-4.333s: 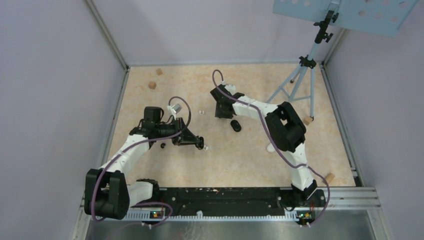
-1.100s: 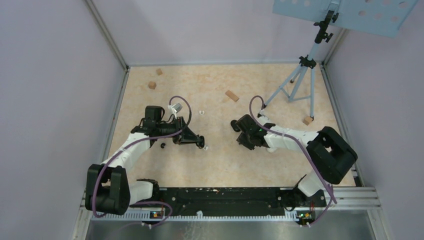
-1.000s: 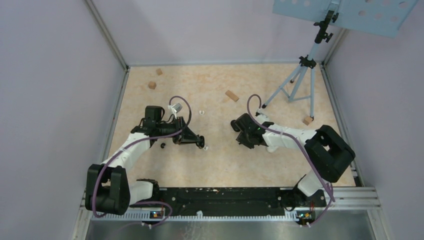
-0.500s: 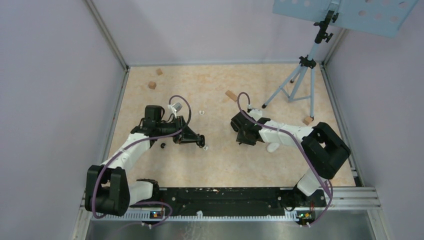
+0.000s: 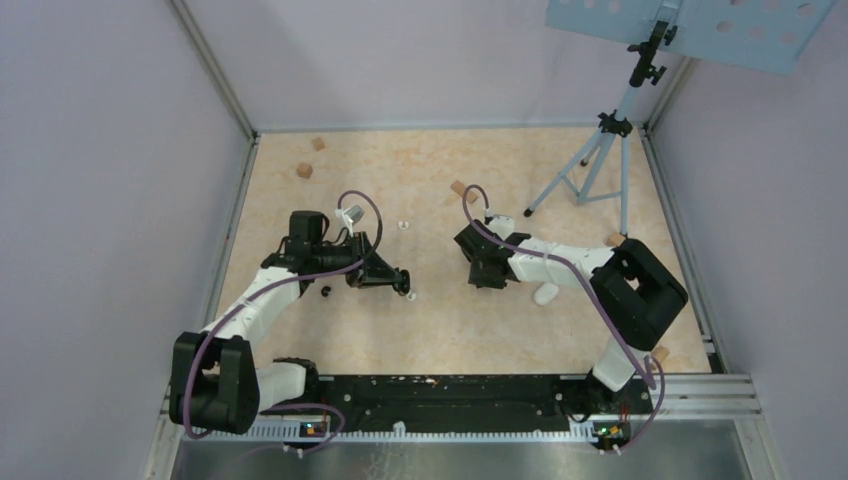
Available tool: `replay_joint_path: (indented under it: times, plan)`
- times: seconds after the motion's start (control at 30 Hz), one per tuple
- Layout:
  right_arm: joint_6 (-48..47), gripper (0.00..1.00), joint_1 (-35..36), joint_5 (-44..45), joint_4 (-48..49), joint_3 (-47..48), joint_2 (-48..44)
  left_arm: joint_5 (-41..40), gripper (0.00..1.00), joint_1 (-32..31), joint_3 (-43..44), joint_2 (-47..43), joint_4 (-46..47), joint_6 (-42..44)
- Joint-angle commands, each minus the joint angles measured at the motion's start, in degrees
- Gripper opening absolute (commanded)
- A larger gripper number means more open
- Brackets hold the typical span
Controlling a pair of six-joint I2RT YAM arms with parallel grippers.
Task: Insert the wireless bluetooth earbuds into the charging case
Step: Pick up the right earbud from the center of the board.
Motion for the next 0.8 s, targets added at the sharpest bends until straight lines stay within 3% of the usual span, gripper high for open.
replay_joint_path:
  times: [0.0, 0.37, 0.6, 0.77]
  plan:
    - [0.15, 0.33, 0.59, 1.19, -0.53, 2.65, 1.81, 0.64, 0.00, -0.28, 0.52, -1.36, 1.68, 0.38]
    - [-9.55, 0.23, 0.62, -0.99, 3.51, 3.68, 2.05, 0.55, 0.00, -0.28, -0.27, -1.77, 1.54, 0.75]
    - [-12.15, 0.36, 2.24, 2.23, 0.98, 4.34, 0.49, 0.71, 0.00, -0.28, -1.86, -1.79, 2.40, 0.34]
    - [-8.92, 0.38, 2.73, 4.01, -0.69, 4.16, 1.29, 0.55, 0.00, -0.28, -2.01, -2.42, 2.41, 0.05]
